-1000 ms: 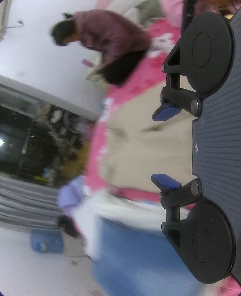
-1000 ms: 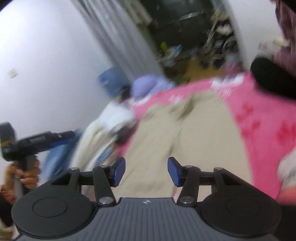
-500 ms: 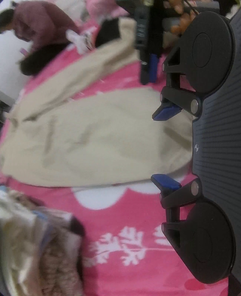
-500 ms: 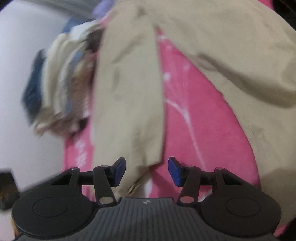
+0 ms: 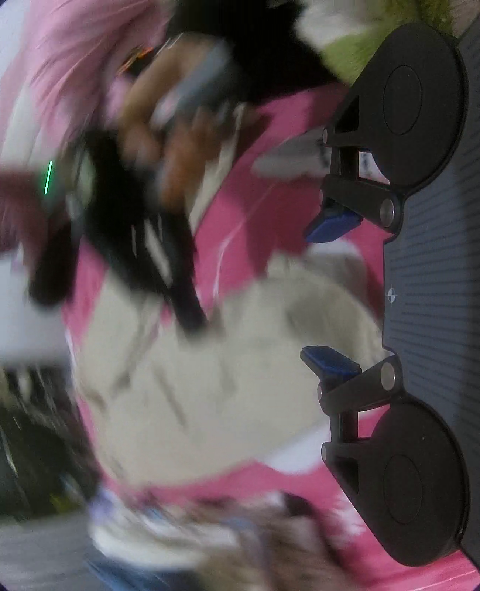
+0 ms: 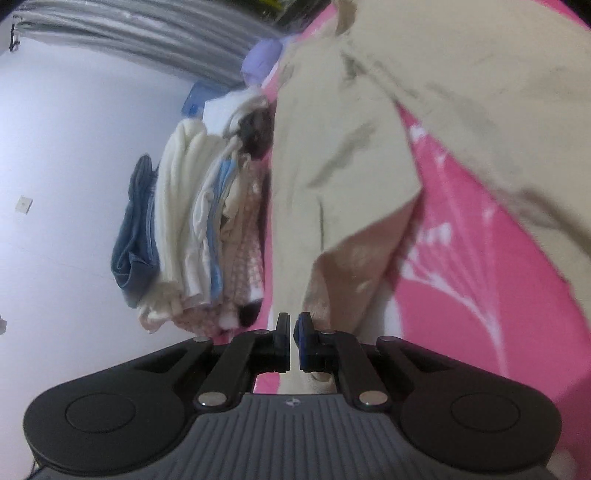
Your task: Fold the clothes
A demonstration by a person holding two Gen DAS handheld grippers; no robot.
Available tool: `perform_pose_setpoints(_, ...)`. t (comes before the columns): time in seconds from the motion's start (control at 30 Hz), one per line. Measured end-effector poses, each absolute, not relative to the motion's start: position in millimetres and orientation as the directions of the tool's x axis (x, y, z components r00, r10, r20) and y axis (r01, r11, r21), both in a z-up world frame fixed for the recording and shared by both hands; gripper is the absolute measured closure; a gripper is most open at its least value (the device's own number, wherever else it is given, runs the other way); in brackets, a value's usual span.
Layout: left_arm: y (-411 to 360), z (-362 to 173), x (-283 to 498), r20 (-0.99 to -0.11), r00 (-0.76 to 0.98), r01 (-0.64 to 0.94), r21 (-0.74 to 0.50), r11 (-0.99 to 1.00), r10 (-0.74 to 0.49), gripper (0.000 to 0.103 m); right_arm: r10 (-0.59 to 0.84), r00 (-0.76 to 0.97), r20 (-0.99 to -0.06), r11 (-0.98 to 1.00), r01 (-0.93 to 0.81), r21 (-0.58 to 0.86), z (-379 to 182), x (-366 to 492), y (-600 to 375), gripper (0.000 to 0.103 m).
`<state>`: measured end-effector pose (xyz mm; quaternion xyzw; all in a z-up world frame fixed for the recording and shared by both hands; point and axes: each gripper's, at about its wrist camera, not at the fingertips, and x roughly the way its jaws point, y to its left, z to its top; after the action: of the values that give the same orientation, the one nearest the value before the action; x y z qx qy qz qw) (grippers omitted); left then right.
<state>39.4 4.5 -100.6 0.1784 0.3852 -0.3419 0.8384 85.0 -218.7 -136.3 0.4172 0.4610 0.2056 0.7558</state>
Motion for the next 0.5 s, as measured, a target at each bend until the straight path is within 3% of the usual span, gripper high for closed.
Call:
perform_pose_setpoints(0.07, -16.3, -110.2, 30.7, -0.772, 0.476, 0.757, 0.115, 0.644, -0.421, 0.042, 0.726, 0.442, -0.527, 0.552, 0.084, 0.83, -148.9, 95.1, -210.3, 0.094)
perform_pose_setpoints(0.13, -29.7, -119.9, 29.3, -0.773, 0.484, 0.773, 0.157, 0.615, -0.41, 0.049, 0.767, 0.375, -0.52, 0.525, 0.097, 0.845, -165.7, 104.0, -200.5, 0.09)
perform_pose_setpoints(0.2, -39.7, -129.2, 31.1, -0.786, 0.469, 0.793, 0.173, 0.584, -0.404, 0.056, 0.802, 0.312, -0.508, 0.504, 0.1, 0.858, -176.8, 110.0, -192.2, 0.072)
perform_pose_setpoints(0.3, -49.4, -138.0, 30.4, -0.792, 0.466, 0.817, 0.213, 0.536, -0.395, 0.063, 0.814, 0.302, -0.496, 0.492, 0.095, 0.866, -177.8, 110.1, -195.3, 0.069)
perform_pose_setpoints(0.43, -52.0, -141.7, 30.2, -0.787, 0.485, 0.815, 0.248, 0.523, -0.382, 0.093, 0.798, 0.367, -0.478, 0.483, 0.085, 0.872, -160.9, 101.4, -216.1, 0.063)
perform_pose_setpoints(0.5, -49.8, -139.3, 29.9, -0.774, 0.507, 0.799, 0.258, 0.543, -0.378, 0.095, 0.769, 0.412, -0.488, 0.514, 0.056, 0.856, -146.4, 91.3, -228.1, 0.062)
